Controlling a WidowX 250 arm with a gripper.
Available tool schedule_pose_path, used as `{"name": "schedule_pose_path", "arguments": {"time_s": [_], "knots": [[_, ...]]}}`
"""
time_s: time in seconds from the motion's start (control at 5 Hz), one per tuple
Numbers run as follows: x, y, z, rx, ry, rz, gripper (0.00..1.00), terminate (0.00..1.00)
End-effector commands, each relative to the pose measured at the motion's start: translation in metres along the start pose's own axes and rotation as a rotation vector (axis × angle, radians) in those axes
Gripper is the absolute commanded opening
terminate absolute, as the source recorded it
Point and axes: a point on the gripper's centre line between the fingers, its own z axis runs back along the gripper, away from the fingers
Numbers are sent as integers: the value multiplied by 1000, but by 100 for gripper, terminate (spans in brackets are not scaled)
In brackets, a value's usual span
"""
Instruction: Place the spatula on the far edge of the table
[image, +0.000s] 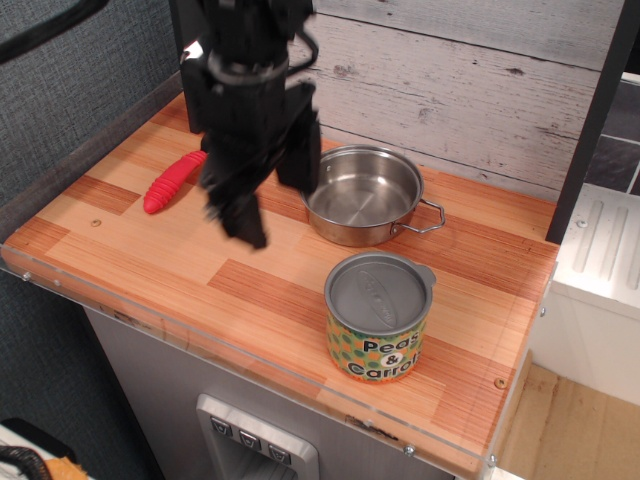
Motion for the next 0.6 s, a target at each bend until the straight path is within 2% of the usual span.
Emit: {"name": "schedule_pose_path", "arguments": {"time_s": [0.0, 0.2, 0.4], "knots": [[21, 46, 18, -35, -59, -56, 100, 0], [21, 46, 18, -35, -59, -56, 100, 0], [21, 46, 18, -35, -59, -56, 100, 100]]}}
